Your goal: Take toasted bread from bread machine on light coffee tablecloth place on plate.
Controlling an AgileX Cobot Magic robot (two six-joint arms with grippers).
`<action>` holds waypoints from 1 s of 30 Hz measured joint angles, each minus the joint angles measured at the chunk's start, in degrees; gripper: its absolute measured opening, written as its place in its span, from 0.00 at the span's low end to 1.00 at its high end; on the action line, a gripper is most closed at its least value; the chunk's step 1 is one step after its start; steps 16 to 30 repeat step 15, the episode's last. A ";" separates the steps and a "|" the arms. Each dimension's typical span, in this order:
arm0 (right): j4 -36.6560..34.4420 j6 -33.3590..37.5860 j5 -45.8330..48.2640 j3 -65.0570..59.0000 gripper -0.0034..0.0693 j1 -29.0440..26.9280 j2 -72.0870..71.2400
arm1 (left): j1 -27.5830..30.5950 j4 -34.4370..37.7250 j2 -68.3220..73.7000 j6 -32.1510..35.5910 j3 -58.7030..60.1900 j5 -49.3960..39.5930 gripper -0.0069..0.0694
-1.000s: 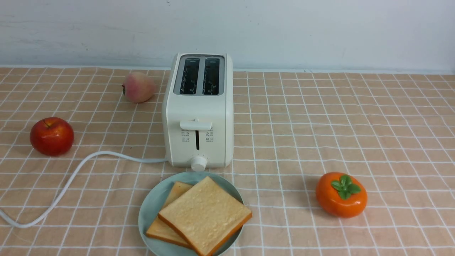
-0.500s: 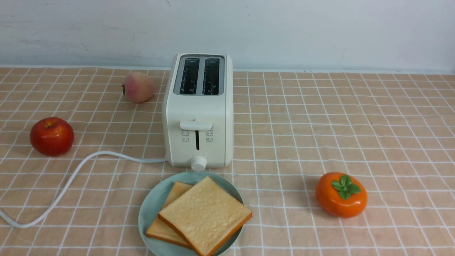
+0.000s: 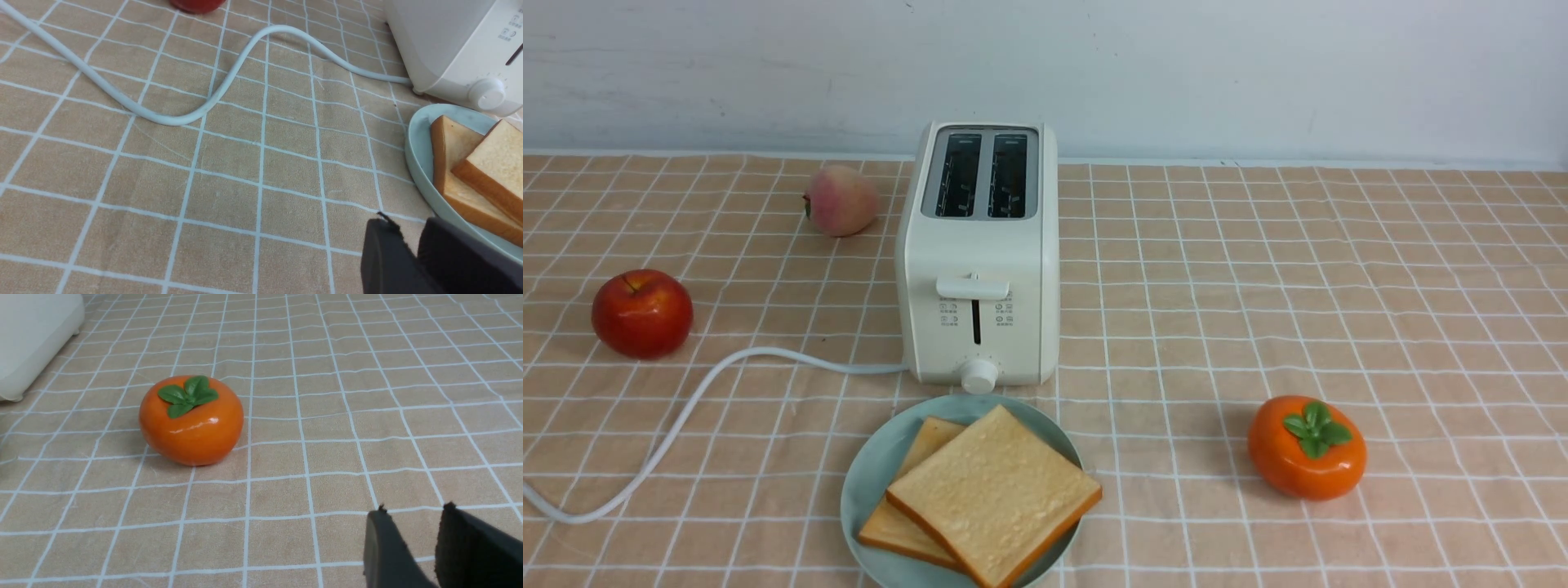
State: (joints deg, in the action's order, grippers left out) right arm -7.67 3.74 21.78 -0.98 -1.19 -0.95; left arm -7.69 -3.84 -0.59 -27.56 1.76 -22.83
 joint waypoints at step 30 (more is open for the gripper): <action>0.00 0.00 0.00 0.00 0.35 0.00 0.00 | 0.00 0.00 0.00 0.00 0.00 0.00 0.27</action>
